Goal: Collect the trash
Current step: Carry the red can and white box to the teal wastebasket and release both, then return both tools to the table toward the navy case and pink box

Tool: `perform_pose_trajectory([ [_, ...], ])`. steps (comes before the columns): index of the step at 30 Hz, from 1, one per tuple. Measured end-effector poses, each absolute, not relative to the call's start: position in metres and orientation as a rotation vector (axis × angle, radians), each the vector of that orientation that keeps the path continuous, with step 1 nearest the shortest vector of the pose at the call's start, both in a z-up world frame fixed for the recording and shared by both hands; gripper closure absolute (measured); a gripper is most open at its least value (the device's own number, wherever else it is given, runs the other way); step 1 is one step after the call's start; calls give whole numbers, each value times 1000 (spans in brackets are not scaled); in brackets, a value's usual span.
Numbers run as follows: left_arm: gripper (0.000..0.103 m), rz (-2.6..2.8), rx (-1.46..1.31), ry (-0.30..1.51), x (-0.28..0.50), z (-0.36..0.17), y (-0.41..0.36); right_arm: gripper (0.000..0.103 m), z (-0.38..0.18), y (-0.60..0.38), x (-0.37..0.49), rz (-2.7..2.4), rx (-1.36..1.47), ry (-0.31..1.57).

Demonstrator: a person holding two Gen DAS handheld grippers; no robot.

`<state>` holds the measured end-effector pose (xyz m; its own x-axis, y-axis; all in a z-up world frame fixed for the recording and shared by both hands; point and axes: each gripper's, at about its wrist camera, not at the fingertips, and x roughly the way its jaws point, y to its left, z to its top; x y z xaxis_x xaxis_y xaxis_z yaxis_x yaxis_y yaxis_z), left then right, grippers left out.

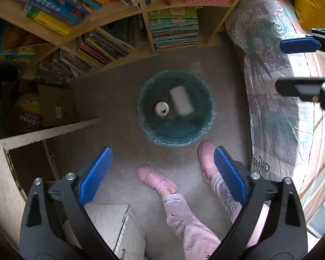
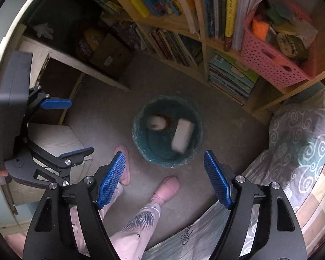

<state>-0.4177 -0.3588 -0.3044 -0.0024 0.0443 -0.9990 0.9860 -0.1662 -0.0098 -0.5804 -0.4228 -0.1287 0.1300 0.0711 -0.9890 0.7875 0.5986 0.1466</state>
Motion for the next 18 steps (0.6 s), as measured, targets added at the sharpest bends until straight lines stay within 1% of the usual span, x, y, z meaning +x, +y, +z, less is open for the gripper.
perform_pose_trajectory([
  [3, 7, -1304, 1357, 1151, -416, -296, -353, 28, -116, -422, -585, -611, 790, 1351],
  [10, 7, -1270, 1273, 1191, -403, -262, -341, 28, -77, -411, -583, -566, 717, 1335],
  [16, 7, -1247, 1172, 1154, -385, -207, -324, 28, -31, -398, -558, -482, 603, 1329],
  [17, 7, -1234, 1153, 1148, -379, -196, -320, 27, -24, -397, -553, -464, 589, 1325],
  [18, 7, -1219, 1132, 1147, -373, -186, -317, 24, -14, -394, -544, -441, 567, 1316],
])
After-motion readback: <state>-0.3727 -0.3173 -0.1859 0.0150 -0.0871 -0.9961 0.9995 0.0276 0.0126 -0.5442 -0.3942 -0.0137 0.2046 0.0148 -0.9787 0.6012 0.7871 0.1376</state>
